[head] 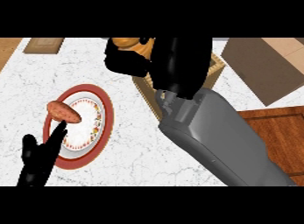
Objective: Pick the croissant from the cutting board and place it in the basket
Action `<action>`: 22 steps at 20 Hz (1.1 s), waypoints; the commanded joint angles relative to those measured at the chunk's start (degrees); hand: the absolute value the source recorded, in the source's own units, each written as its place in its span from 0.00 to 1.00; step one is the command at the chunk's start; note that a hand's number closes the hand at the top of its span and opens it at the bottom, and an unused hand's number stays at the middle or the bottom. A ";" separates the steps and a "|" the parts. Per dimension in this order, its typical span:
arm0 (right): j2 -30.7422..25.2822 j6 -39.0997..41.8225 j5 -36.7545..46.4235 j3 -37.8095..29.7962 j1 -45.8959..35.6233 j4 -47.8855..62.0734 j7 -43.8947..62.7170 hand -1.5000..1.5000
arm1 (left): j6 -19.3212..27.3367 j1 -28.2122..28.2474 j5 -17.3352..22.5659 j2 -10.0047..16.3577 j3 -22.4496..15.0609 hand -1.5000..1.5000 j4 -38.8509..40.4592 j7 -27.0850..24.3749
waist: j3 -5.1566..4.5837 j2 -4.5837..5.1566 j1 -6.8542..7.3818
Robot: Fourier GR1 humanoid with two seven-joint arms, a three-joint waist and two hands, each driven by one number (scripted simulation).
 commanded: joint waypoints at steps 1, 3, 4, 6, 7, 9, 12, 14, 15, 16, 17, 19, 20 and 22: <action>0.51 -10.40 -3.45 -3.03 4.99 -2.20 6.79 1.00 | -1.18 -0.35 0.96 0.53 1.13 0.50 3.75 0.62 | -0.43 0.56 -0.61; 0.51 -11.54 -3.68 -1.53 4.92 -0.39 8.22 1.00 | -0.21 -0.68 0.25 -0.66 -0.22 0.50 1.98 2.42 | -0.44 0.41 -0.13; 0.51 -12.91 -4.35 -2.83 4.78 1.49 6.08 1.00 | -0.84 0.85 0.06 -0.25 0.17 0.50 3.56 0.28 | -0.48 0.57 0.21; 0.51 -13.23 -3.71 -4.00 7.79 1.03 2.89 1.00 | -0.55 2.02 0.15 -1.51 -0.21 0.50 4.29 -0.41 | -0.47 0.46 -0.50; 0.51 -15.62 -4.47 -2.15 6.03 2.94 4.22 1.00 | -1.33 -2.09 0.67 -0.94 0.06 0.50 4.92 2.15 | -0.49 0.57 -0.30; 0.52 -17.01 -4.18 -2.07 11.65 2.21 -0.16 1.00 | -1.71 0.06 1.82 0.35 2.24 0.50 3.58 1.53 | -0.44 0.41 -0.55; 0.52 -20.25 -4.73 1.26 13.33 2.24 0.44 1.00 | -0.25 -1.72 -0.20 -1.15 1.12 0.50 5.17 1.21 | -0.47 0.36 -0.73; -0.41 -13.36 4.11 -5.06 15.50 5.81 2.16 1.00 | -2.93 1.95 1.96 1.45 2.66 0.50 2.58 0.72 | -0.50 0.08 -1.73; 0.50 -10.51 6.09 -3.00 17.69 1.79 3.95 1.00 | -1.59 1.47 1.42 0.57 2.03 0.50 1.72 3.07 | -0.47 -0.19 -2.37; -0.11 -7.67 4.75 -4.57 14.45 5.31 1.20 1.00 | -1.71 1.33 0.57 -0.14 1.77 0.50 4.40 0.37 | -0.50 0.17 -1.57; 0.50 -7.77 4.97 -2.92 17.28 4.34 0.70 1.00 | 0.65 0.57 -0.68 -2.56 0.71 0.50 4.78 0.08 | -0.49 0.17 -1.74; -1.36 -2.40 3.44 -2.70 19.85 -0.62 -0.88 0.00 | 0.69 3.48 -0.75 -1.64 0.30 0.50 -0.47 3.02 | -0.44 -0.05 -1.72; -1.56 -2.59 4.50 -3.47 18.49 0.76 -1.53 0.00 | -1.99 3.53 0.67 -1.18 1.19 0.50 2.03 -0.36 | -0.47 0.09 -1.47; -3.21 -2.88 2.84 -4.88 19.22 0.60 -5.42 0.00 | -0.43 -1.16 -1.31 -2.77 0.66 0.50 7.78 -0.38 | -0.49 0.28 -1.84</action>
